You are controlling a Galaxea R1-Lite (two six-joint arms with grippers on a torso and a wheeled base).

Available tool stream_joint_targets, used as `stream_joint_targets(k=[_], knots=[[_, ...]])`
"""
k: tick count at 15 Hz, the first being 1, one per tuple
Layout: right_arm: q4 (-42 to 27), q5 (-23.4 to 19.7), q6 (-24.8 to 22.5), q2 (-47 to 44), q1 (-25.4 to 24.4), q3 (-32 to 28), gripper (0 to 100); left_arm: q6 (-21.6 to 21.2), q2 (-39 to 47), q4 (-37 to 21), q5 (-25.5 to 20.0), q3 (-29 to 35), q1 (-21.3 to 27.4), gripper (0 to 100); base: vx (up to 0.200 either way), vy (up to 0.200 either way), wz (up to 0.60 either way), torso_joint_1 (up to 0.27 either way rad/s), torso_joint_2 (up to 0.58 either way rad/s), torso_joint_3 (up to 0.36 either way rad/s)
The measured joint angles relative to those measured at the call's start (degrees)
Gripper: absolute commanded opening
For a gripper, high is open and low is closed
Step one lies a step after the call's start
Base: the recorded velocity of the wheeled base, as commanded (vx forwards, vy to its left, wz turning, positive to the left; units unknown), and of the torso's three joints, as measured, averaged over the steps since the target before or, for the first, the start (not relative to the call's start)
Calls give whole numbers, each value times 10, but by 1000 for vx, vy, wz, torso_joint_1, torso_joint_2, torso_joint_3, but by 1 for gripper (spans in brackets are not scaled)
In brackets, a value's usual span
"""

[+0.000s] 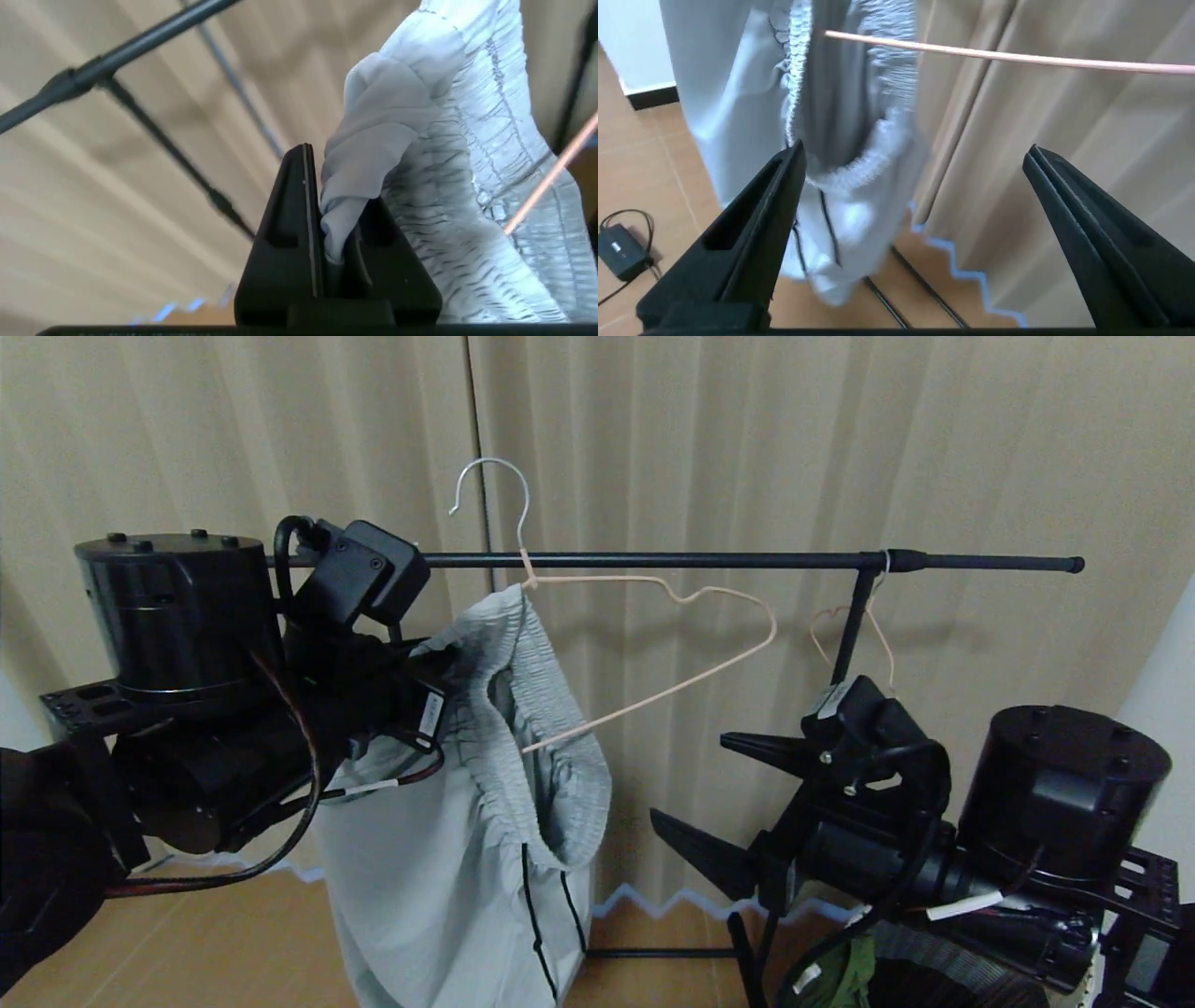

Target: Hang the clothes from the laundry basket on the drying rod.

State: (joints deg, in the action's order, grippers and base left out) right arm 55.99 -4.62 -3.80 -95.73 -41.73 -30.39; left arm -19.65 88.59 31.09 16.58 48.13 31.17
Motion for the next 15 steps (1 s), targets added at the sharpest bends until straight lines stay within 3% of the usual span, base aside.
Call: stream_joint_targets(k=[8, 9, 15], knots=[[1, 23, 3, -93, -15, -54, 100, -3, -26, 33, -27, 0, 37, 0, 0, 0, 0, 0, 0, 0], [1, 24, 4, -99, -13, -55, 0, -3, -27, 34, -27, 0, 38, 0, 0, 0, 0, 0, 0, 0], [14, 26, 5, -101, 28, -48, 0, -20, -32, 34, -24, -8, 22, 0, 0, 0, 0, 0, 0, 0]])
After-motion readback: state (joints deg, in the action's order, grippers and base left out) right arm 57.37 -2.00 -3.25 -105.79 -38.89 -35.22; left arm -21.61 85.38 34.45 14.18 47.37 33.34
